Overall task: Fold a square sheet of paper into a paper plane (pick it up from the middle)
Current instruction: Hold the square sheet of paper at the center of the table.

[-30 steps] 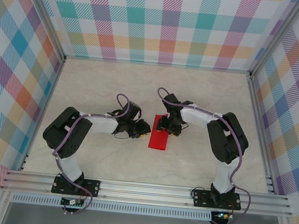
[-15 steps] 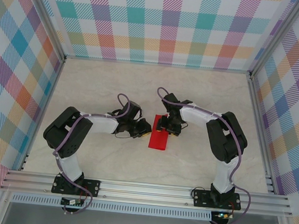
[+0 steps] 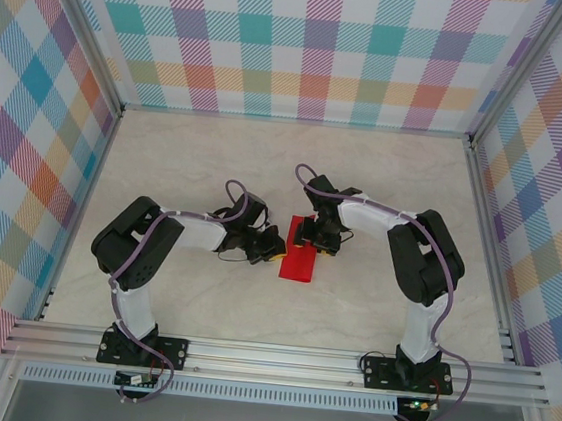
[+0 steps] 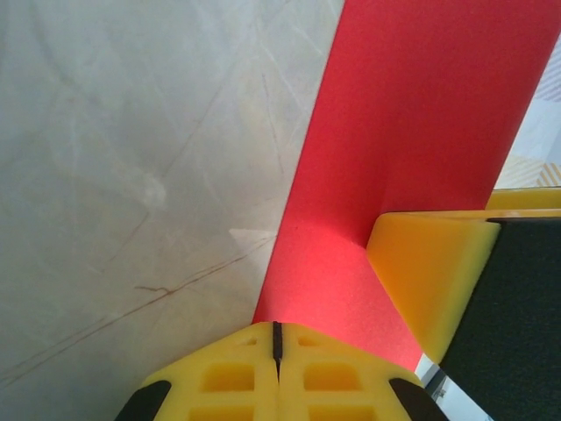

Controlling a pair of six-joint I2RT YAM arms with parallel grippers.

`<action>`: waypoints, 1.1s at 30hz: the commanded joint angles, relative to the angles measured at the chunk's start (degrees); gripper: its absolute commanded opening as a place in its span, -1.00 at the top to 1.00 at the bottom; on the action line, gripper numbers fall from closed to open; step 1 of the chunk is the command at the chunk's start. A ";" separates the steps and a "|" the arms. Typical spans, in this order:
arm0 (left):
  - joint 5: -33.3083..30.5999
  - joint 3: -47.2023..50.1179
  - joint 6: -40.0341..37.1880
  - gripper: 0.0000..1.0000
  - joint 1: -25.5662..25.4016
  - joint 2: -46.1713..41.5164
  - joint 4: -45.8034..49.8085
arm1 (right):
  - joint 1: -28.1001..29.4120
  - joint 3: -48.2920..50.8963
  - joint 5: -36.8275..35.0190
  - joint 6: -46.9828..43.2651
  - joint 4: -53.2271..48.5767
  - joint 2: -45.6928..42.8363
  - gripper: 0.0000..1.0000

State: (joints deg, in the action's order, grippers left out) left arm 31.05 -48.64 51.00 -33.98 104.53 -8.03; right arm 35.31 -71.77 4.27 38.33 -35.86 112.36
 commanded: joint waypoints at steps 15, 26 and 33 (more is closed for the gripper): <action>1.39 -3.82 -3.70 0.96 0.14 3.39 5.02 | 1.00 5.32 0.03 -0.37 6.61 12.40 -0.25; -2.19 -3.68 -6.24 0.99 0.14 5.02 12.36 | 0.99 5.32 2.61 0.60 8.13 5.36 -0.25; -3.99 -3.68 -7.19 1.00 0.14 5.33 14.79 | 0.25 7.51 -1.45 3.82 7.99 -8.38 -0.34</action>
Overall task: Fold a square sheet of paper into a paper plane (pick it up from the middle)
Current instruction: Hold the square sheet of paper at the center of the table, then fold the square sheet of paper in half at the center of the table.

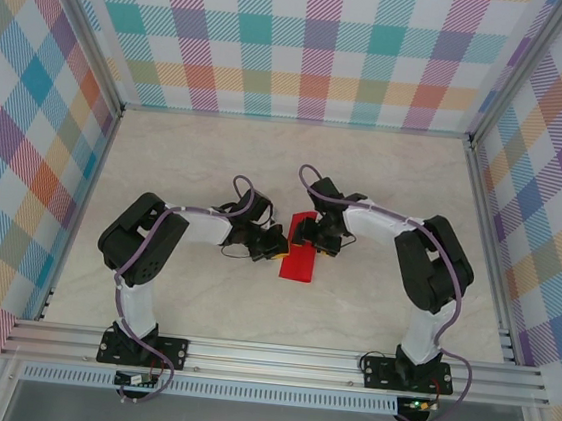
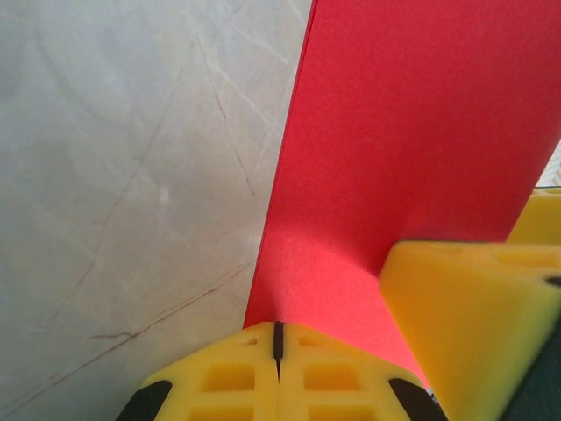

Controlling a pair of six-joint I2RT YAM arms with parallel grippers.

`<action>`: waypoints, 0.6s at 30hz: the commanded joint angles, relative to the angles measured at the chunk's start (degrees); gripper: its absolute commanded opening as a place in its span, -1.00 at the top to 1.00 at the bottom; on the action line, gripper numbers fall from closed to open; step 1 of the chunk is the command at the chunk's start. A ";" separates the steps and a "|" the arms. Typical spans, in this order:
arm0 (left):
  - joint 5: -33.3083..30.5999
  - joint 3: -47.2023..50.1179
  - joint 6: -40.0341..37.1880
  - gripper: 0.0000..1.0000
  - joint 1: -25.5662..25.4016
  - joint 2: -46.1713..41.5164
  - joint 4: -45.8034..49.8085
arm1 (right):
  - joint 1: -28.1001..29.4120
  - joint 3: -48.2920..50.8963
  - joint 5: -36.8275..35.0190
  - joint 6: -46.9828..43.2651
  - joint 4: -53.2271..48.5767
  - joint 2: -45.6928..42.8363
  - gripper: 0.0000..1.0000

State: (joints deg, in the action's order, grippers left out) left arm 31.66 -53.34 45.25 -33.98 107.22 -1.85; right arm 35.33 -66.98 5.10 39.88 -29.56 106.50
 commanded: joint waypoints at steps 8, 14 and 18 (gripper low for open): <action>-5.54 0.52 -1.31 1.00 0.10 3.55 9.38 | -0.55 7.59 -1.24 0.96 6.14 -13.10 -0.14; -6.17 -0.31 -1.05 1.00 0.10 4.23 10.71 | 0.00 8.26 7.55 2.02 11.72 -11.01 0.51; -6.32 -0.58 -0.63 1.00 -0.04 4.65 11.18 | 0.04 8.49 10.66 2.87 13.49 -7.89 0.71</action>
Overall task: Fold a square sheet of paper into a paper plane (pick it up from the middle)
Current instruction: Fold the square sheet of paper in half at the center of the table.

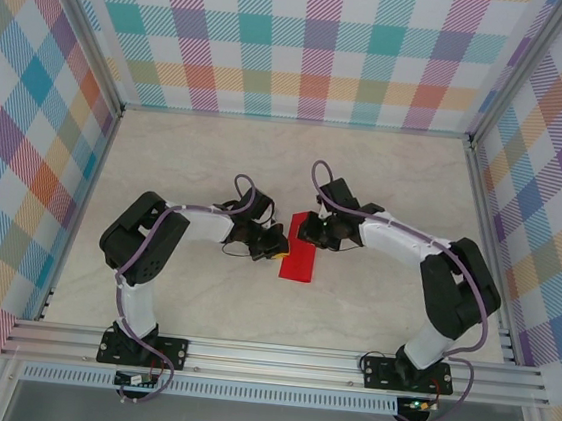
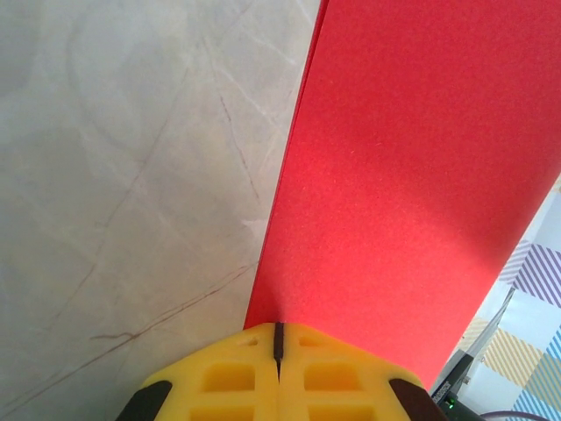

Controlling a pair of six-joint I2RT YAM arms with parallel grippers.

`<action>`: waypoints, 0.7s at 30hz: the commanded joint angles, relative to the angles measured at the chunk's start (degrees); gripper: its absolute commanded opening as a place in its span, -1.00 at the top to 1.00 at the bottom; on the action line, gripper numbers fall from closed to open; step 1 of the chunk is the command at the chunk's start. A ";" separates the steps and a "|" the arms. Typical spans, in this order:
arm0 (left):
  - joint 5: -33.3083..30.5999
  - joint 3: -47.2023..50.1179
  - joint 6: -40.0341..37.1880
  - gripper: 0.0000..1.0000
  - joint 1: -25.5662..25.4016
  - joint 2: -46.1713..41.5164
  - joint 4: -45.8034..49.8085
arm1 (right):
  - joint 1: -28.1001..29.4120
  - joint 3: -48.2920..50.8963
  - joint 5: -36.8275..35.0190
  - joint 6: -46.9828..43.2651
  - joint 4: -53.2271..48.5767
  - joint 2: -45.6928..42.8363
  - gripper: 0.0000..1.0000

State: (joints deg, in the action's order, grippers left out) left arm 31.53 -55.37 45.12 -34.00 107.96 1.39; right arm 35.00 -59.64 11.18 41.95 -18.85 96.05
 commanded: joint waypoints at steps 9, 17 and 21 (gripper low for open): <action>-6.74 0.70 -0.13 1.00 -0.28 4.59 9.84 | -0.21 1.47 3.63 -2.31 0.09 6.79 0.80; -7.48 0.71 0.58 1.00 -0.63 5.33 10.04 | -1.29 3.07 3.50 -5.11 1.27 9.37 0.82; -8.09 0.81 0.55 1.00 -0.68 5.34 10.78 | -2.09 4.94 3.58 -6.05 2.77 8.93 0.83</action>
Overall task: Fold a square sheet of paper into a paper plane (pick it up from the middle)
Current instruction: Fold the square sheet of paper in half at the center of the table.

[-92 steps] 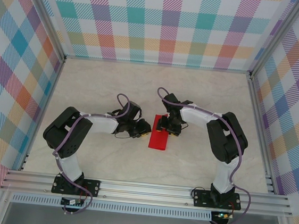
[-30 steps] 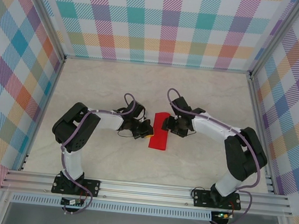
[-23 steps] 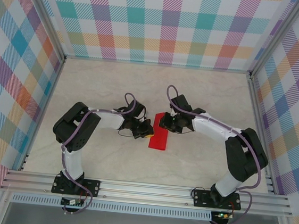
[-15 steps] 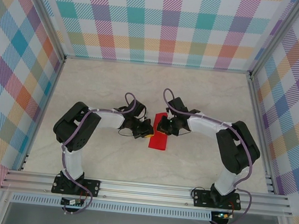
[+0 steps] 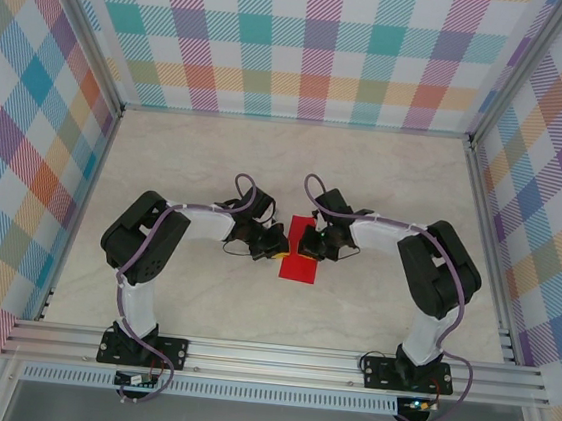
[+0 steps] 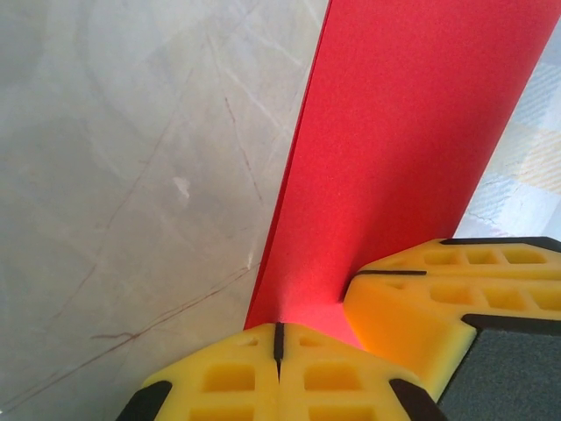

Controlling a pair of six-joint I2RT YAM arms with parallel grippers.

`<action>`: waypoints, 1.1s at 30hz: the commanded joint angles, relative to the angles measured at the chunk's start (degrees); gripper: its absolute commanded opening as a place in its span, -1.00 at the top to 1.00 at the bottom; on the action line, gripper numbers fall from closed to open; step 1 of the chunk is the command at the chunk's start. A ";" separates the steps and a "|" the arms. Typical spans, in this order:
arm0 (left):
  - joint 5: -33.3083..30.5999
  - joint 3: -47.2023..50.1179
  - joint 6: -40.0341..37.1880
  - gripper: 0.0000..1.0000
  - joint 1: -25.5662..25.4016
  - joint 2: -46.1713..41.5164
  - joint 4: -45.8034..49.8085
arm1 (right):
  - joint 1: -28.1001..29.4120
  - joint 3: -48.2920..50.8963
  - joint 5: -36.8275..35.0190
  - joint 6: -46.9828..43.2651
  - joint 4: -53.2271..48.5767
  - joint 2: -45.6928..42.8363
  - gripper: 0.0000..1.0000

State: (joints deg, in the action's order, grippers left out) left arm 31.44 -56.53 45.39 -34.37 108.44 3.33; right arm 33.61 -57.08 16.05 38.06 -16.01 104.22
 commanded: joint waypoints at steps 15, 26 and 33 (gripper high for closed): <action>-10.96 2.92 -0.16 1.00 -0.31 5.20 11.25 | -4.40 7.85 0.04 -5.36 1.96 -3.40 0.83; -11.58 2.52 -0.37 1.00 -0.29 5.20 11.48 | -5.87 10.13 -1.97 -5.46 1.14 -4.03 0.83; -11.75 2.76 -0.64 1.00 -0.27 5.25 11.39 | -7.12 15.07 0.91 -5.35 8.01 -4.62 0.88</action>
State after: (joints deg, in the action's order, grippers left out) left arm 30.48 -56.95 45.34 -34.46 108.51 4.43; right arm 28.40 -45.91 20.69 33.74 -4.64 98.89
